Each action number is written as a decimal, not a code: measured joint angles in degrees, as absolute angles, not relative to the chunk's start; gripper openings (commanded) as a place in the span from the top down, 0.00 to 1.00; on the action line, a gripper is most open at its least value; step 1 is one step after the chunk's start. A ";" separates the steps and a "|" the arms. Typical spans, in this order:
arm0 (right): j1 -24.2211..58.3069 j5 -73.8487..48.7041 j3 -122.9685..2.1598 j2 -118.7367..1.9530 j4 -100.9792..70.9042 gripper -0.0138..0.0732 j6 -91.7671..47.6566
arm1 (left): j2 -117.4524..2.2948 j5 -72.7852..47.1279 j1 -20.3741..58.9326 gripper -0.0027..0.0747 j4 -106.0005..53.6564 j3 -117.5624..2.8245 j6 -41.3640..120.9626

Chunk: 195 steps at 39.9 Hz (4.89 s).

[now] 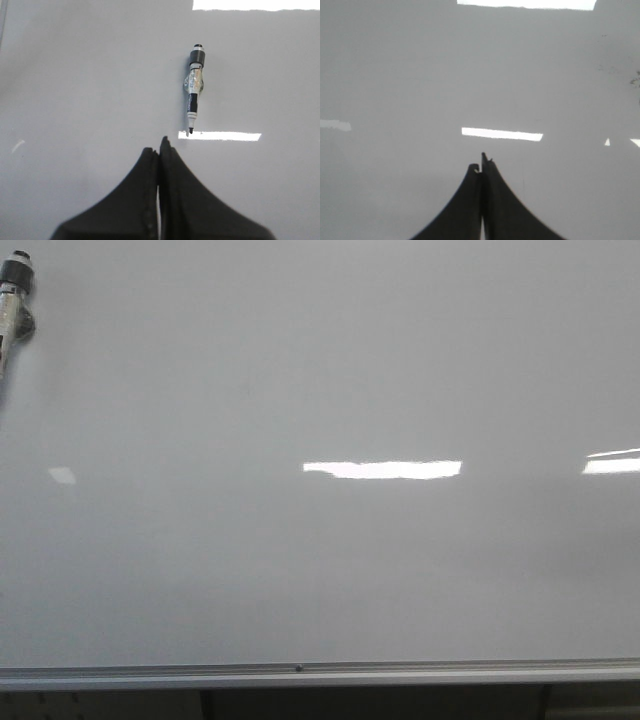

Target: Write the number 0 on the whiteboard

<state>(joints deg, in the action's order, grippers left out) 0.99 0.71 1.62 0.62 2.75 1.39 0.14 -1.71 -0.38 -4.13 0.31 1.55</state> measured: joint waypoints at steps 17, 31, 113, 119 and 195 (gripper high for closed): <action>0.99 0.71 1.62 0.62 2.75 0.92 1.39 | 0.14 -1.71 -0.38 0.99 -4.13 0.31 1.55; 0.99 2.81 1.62 0.62 2.75 0.92 1.39 | 0.14 -1.49 -0.38 0.99 -4.13 0.31 1.55; 0.99 -36.78 -35.72 -31.68 2.75 0.17 1.39 | -45.40 -29.80 4.39 0.33 -1.52 -39.90 2.06; 0.99 -36.78 -35.72 -31.68 2.75 0.17 1.39 | -54.09 -28.98 5.38 0.33 -1.52 -44.08 2.38; 0.99 -41.54 -37.15 -31.68 2.75 0.17 1.39 | -82.79 -36.07 11.10 0.99 -3.14 -65.74 12.77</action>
